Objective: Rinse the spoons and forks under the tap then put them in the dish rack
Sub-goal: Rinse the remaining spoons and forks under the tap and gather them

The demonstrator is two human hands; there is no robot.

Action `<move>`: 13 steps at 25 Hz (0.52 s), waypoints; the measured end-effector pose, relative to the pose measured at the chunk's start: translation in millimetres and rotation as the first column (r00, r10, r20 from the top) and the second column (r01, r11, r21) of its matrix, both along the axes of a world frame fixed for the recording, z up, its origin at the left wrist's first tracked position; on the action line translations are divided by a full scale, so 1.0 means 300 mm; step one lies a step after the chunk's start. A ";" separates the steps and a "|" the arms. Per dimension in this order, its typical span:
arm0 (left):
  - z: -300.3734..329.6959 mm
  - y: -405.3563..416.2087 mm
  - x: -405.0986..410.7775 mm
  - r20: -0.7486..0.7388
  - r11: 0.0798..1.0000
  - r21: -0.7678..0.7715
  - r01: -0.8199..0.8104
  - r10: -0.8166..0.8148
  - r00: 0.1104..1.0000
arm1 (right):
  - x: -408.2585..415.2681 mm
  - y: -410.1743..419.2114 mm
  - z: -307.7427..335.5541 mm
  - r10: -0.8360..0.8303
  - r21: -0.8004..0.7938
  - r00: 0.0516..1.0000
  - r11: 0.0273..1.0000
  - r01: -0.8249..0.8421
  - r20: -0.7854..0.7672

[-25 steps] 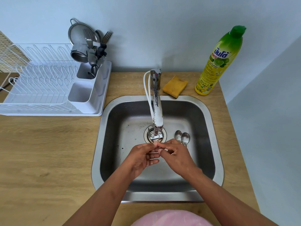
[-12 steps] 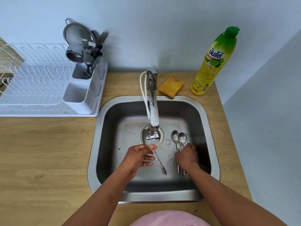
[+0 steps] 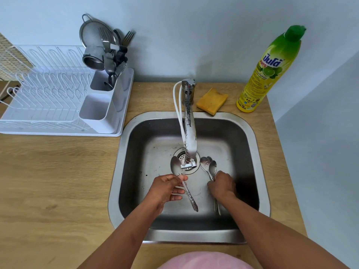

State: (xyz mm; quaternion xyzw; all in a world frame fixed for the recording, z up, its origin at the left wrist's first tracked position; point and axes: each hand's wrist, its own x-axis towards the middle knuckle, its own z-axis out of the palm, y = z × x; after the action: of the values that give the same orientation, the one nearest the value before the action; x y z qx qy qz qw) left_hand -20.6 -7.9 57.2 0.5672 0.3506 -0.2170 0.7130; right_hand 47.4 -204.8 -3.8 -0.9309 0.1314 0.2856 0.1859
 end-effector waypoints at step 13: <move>-0.031 -0.012 0.039 -0.058 0.994 0.108 -0.020 0.027 0.998 | -0.064 0.035 0.163 -0.210 0.658 0.951 0.687 0.308 -0.226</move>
State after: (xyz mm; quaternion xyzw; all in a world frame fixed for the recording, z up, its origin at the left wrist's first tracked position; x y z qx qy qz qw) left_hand -8.9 -11.6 48.0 0.5938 0.3896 -0.2062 0.6731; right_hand 28.3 -194.3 45.1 -0.7466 0.1589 0.3455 0.5458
